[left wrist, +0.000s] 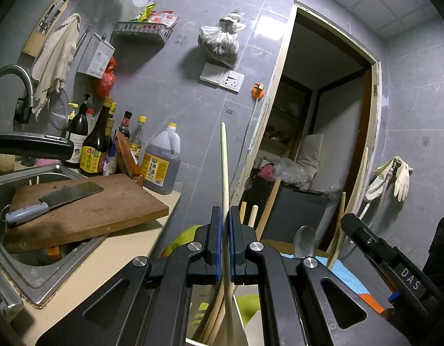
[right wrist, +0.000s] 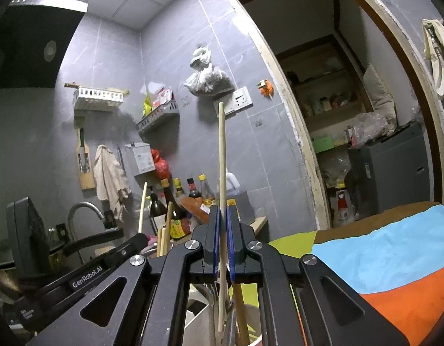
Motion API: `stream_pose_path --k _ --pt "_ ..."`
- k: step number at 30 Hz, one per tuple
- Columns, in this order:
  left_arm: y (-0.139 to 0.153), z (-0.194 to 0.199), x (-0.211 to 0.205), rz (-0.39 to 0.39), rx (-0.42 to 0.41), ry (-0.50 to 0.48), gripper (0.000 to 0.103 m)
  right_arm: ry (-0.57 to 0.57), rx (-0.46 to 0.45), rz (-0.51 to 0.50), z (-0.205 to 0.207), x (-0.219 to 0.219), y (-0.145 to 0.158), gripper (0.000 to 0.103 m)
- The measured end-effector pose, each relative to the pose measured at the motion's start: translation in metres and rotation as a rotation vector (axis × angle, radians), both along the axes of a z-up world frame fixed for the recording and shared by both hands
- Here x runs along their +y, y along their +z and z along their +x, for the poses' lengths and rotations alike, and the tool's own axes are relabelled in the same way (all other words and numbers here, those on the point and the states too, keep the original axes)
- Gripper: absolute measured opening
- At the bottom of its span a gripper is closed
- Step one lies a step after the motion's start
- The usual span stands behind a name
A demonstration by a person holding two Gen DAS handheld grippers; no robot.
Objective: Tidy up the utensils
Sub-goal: 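Lower both chopsticks into the white caddy and open both tools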
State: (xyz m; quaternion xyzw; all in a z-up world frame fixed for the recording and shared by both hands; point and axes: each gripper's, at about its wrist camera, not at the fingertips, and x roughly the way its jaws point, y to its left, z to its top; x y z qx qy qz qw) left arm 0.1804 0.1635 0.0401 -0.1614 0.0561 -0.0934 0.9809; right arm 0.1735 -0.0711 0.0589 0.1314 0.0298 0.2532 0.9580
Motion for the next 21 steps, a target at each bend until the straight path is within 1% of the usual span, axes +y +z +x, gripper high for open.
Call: stream_pose_path --k 3,11,21 --pt "-0.0023 0.0007 -0.0001 -0.004 0.010 -0.013 0.003 0.010 0.009 -0.009 0.0007 0.0024 -0.0019 0.003" --pt "-0.0052 0.0009 -0.0059 0.022 0.015 -0.029 0.003 0.025 0.019 -0.025 0.0006 0.0061 -0.0048 0.003" --pt "-0.0056 0.0012 -0.0065 0.030 0.017 -0.030 0.003 0.030 0.036 -0.036 0.0025 0.0081 -0.0067 0.004"
